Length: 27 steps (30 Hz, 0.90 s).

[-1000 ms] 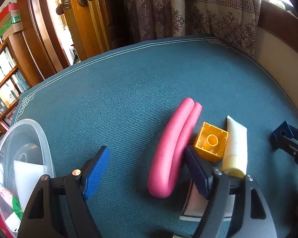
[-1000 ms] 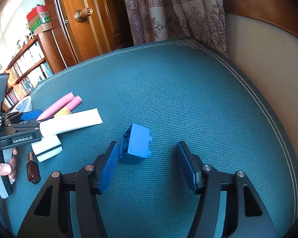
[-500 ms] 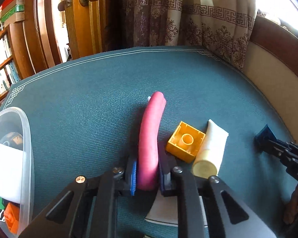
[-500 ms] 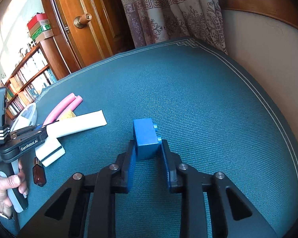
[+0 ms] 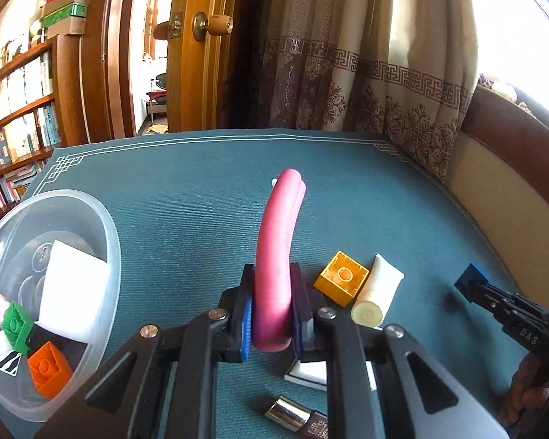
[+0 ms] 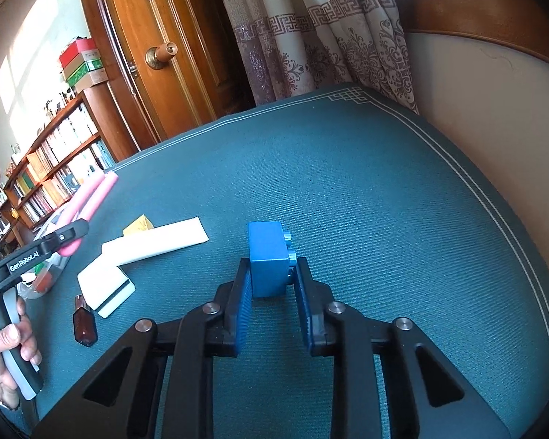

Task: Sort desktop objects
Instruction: 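Carry the pink foam tube and blue brick over the bowl with both tools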

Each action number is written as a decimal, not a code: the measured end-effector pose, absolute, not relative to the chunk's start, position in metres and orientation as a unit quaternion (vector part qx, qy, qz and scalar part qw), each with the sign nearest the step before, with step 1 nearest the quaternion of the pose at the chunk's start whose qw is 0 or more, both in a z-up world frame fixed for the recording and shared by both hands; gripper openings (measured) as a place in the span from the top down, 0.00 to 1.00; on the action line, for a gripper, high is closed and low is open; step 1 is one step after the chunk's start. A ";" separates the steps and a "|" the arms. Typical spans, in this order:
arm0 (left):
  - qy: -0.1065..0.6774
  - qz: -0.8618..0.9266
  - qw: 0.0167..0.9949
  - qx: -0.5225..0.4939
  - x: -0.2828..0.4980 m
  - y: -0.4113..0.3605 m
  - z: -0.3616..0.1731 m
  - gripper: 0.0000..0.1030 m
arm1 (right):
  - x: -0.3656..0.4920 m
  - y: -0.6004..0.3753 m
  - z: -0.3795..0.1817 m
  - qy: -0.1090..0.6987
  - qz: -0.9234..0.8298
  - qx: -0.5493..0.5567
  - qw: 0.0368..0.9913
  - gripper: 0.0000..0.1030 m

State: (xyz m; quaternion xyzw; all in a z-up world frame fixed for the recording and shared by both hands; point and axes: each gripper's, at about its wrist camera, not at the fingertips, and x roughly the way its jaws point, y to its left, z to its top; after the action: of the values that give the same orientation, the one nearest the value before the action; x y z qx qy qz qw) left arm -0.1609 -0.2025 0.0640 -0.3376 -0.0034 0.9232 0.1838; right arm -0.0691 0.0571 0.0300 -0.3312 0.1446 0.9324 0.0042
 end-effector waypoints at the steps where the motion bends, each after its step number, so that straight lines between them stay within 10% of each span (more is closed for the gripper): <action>1: -0.006 0.925 0.179 -0.335 -0.160 -0.206 0.065 0.82 | -0.069 0.057 0.030 0.144 0.933 -0.330 0.005 0.76; 27: -0.093 0.950 0.035 -0.295 -0.140 -0.356 0.074 0.82 | -0.094 -0.054 0.089 0.117 0.941 -0.304 -0.095 0.76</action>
State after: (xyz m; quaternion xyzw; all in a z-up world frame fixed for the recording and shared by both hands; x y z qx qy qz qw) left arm -0.1395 -0.3557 0.0736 -0.2951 -0.0931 0.9503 0.0355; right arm -0.0940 -0.0541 0.0888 -0.3040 0.1171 0.9407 -0.0952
